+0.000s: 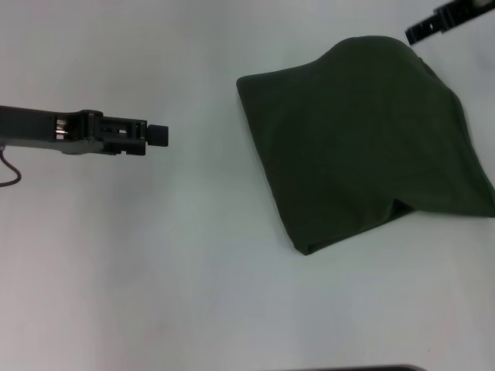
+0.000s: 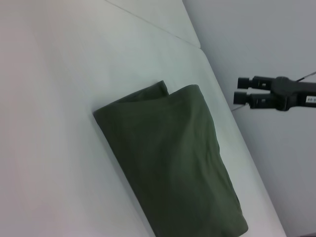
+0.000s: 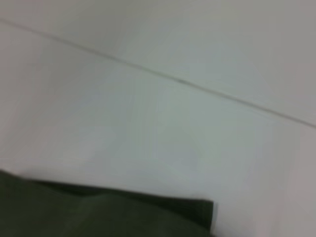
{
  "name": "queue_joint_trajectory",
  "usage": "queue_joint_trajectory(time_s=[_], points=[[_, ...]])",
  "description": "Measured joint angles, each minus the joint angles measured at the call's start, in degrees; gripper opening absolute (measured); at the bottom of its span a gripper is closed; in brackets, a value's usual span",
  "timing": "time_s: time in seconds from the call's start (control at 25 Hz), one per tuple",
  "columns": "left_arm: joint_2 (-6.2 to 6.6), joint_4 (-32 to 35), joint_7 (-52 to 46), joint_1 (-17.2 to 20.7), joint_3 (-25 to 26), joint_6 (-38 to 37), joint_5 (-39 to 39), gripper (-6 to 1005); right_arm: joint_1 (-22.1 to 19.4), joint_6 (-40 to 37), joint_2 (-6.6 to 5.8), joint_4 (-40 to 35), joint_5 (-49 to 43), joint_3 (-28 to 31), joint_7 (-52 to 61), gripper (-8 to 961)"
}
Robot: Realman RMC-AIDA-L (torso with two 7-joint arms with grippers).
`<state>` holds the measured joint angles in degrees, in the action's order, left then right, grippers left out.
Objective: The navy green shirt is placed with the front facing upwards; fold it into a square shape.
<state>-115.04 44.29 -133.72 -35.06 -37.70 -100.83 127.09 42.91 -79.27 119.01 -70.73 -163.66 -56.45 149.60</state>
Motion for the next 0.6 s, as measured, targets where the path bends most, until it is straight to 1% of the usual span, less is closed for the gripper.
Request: queue_joint_trajectory(time_s=[0.12, 0.24, 0.36, 0.44, 0.52, 0.6], points=[[-0.01, 0.0, 0.0, 0.0, 0.0, 0.1, 0.0, 783, 0.0, -1.8, 0.15, 0.6, -3.1, -0.1, 0.3, 929], [-0.01, 0.0, 0.1, 0.0, 0.0, 0.1, 0.0, 783, -0.2, -4.8, 0.03, 1.1, -4.1, 1.1, 0.5, 929], [-0.01, 0.0, 0.1, 0.0, 0.0, 0.1, 0.0, 783, -0.6, -7.2, -0.26, 1.3, -4.0, 3.9, 0.6, 929], [0.00, 0.0, 0.1, -0.1, 0.0, 0.1, 0.0, 783, -0.8, -7.8, -0.39, 2.0, -3.4, 6.9, 0.1, 929], [0.00, 0.0, 0.2, -0.2, 0.0, 0.1, 0.0, 783, -0.9, -8.1, -0.94, 4.1, -1.1, 10.7, -1.4, 929], [0.00, 0.0, 0.2, -0.4, 0.0, 0.1, 0.0, 783, -0.9, -9.1, -2.33, 8.1, 4.4, 14.6, -4.3, 929]])
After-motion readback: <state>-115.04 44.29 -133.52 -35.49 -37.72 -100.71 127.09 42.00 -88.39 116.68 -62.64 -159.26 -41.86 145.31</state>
